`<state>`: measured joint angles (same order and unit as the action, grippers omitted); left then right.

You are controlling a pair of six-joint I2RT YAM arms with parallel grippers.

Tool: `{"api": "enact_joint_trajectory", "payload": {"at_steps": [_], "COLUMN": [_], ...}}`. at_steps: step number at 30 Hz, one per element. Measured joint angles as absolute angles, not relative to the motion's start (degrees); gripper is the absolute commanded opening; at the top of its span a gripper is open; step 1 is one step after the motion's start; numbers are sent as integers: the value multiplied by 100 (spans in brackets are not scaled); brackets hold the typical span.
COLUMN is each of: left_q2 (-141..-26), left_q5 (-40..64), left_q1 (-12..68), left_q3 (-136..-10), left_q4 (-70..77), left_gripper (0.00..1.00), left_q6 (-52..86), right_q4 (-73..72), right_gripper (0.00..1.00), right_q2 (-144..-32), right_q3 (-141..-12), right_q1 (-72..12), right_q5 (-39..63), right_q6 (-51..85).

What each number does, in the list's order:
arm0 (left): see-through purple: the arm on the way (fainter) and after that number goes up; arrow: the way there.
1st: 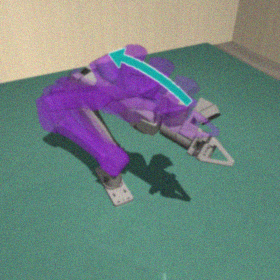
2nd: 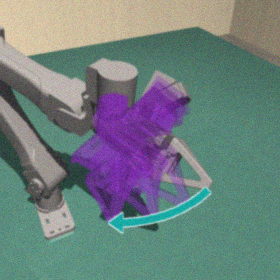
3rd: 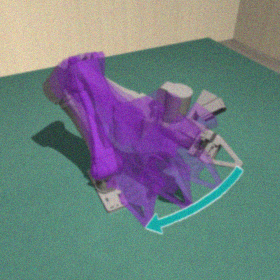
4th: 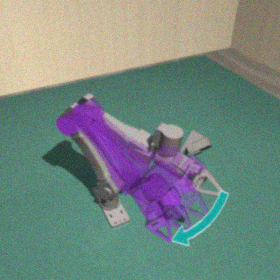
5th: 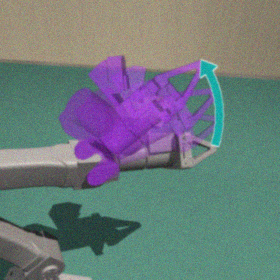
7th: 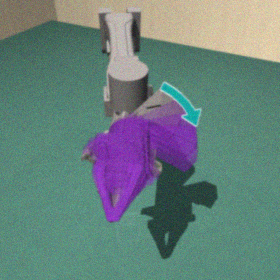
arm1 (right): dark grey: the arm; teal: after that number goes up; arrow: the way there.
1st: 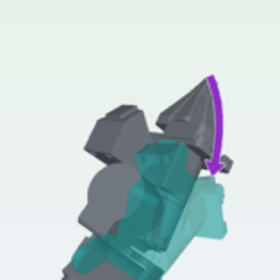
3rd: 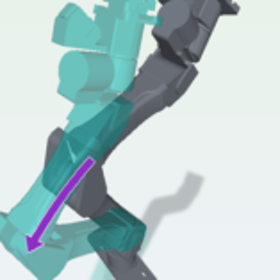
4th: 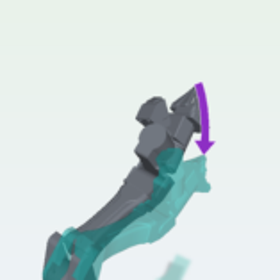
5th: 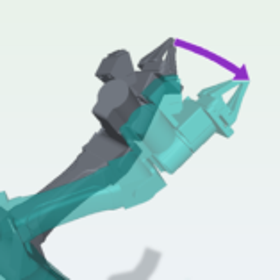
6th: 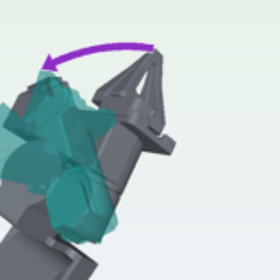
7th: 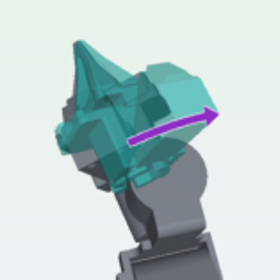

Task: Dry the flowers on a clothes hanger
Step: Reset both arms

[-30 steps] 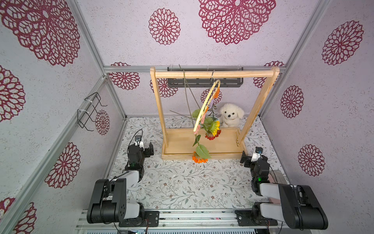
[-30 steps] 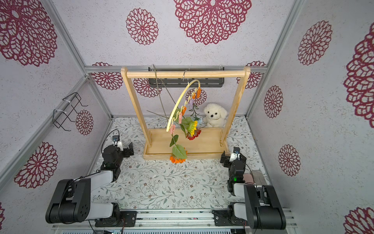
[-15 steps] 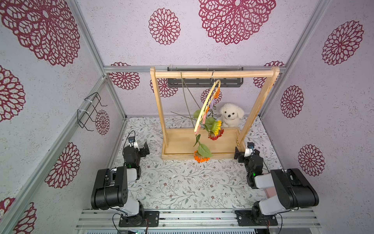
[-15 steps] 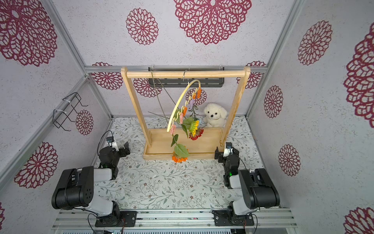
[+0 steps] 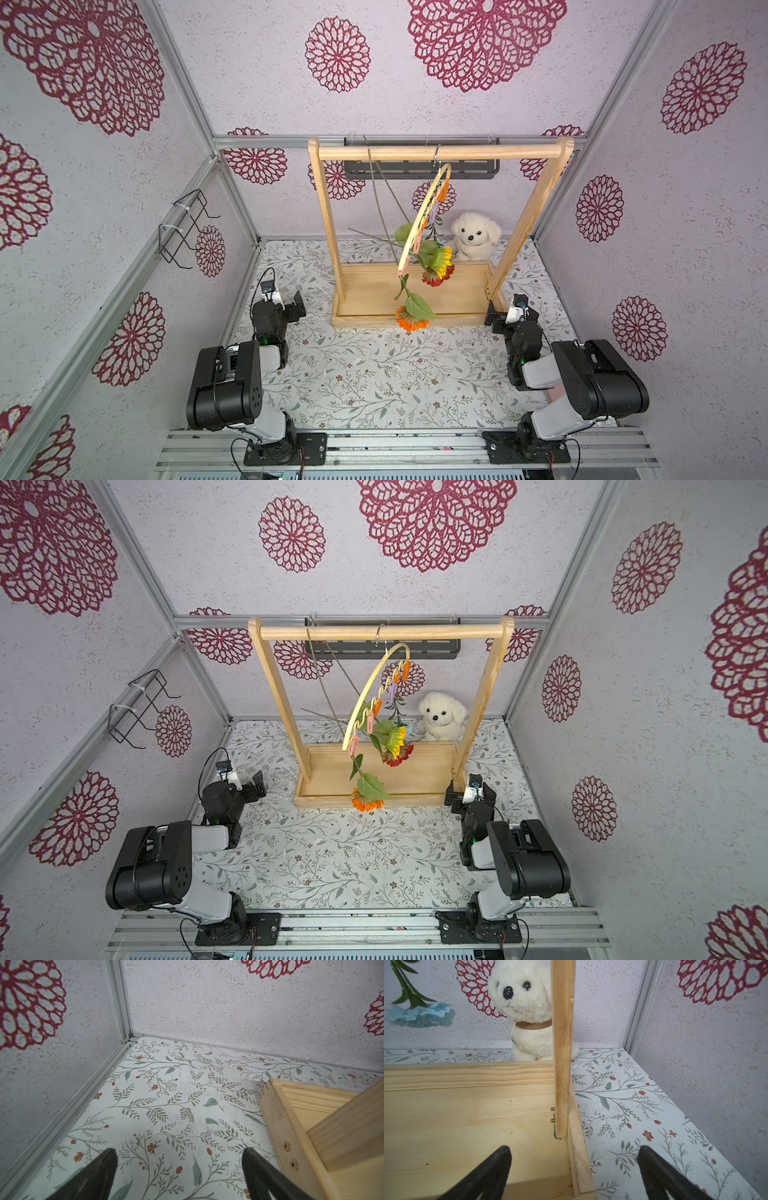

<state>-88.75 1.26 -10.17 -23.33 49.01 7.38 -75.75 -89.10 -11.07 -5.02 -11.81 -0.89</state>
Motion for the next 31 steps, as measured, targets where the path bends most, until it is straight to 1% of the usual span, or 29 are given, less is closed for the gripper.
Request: {"api": "enact_joint_trajectory", "payload": {"at_steps": [31], "left_q2": [-8875], "left_q5": [-89], "left_q1": [-952], "left_q3": [-2405], "left_q4": [4858], "left_gripper": [97], "left_q6": [738], "right_q4": [-7605], "right_gripper": [99], "right_q2": [-8910], "right_q3": [-1107], "right_q1": [-502], "right_q5": [-1210], "right_q6": [-89]}}
